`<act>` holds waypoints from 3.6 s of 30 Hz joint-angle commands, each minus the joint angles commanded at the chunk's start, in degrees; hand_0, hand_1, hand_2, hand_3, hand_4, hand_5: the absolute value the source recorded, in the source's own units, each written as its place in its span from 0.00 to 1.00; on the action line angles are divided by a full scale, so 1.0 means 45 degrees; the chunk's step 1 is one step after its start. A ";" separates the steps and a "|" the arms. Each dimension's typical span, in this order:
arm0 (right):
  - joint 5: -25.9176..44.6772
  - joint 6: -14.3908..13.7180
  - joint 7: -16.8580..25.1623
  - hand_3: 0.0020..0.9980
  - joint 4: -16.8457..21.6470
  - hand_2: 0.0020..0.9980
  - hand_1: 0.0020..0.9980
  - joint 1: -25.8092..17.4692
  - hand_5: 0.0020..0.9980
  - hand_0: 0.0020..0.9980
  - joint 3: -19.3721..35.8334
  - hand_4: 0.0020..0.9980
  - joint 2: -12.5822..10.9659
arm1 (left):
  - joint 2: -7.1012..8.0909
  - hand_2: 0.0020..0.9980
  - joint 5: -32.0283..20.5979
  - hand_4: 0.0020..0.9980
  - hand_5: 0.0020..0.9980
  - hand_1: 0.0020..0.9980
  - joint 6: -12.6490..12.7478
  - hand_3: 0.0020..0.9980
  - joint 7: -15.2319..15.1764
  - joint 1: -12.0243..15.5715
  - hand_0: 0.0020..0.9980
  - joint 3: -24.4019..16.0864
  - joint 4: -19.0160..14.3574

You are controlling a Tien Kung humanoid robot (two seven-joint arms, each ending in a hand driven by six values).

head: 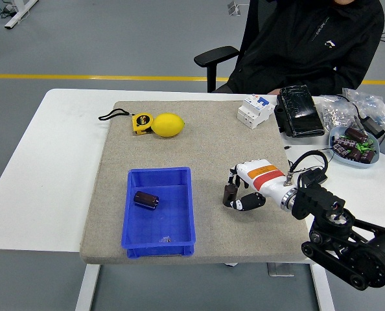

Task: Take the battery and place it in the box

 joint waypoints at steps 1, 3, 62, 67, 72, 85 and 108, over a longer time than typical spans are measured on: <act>-0.0002 0.0003 -0.0005 0.44 0.0005 0.43 0.34 0.0001 0.33 0.21 0.0005 0.82 -0.0003 | 0.0000 0.66 0.0005 0.63 0.54 0.70 -0.0002 0.59 0.0002 0.0002 0.72 -0.0003 0.0000; 0.0001 0.0006 -0.0008 0.44 0.0023 0.43 0.34 0.0006 0.33 0.21 0.0011 0.82 -0.0011 | 0.0000 0.66 0.0026 0.63 0.54 0.70 -0.0006 0.59 0.0007 0.0005 0.72 -0.0017 -0.0001; -0.0647 0.3105 -0.0907 1.00 0.2508 0.63 0.46 0.1265 0.52 0.32 0.0549 1.00 0.1973 | 0.0134 0.66 0.0119 0.63 0.54 0.69 -0.0028 0.59 0.0061 -0.0108 0.73 -0.0055 -0.0032; -0.0696 0.3028 -0.0830 1.00 0.2601 0.64 0.45 0.1212 0.53 0.31 0.1019 1.00 0.1873 | 0.0155 0.66 0.0214 0.63 0.54 0.69 -0.0039 0.59 0.0084 -0.0119 0.73 -0.0123 -0.0034; -0.0884 0.2969 -0.0835 1.00 0.2773 0.64 0.45 0.1094 0.53 0.31 0.2075 1.00 0.1626 | 0.0160 0.66 0.0206 0.63 0.54 0.69 -0.0031 0.59 0.0090 -0.0112 0.73 -0.0147 -0.0030; 0.2116 0.1539 -0.0206 0.86 0.1496 0.76 0.64 -0.0923 0.55 0.52 0.5041 1.00 0.0206 | 0.0136 0.65 0.0032 0.63 0.54 0.69 0.0017 0.59 0.0034 -0.0067 0.73 -0.0088 -0.0003; 1.4448 0.1959 0.4247 0.91 0.1056 0.88 0.86 -0.5548 0.87 0.89 0.8507 1.00 0.1670 | 0.0020 0.66 0.0274 0.63 0.54 0.69 -0.0067 0.58 -0.0019 -0.0216 0.73 -0.0075 0.0010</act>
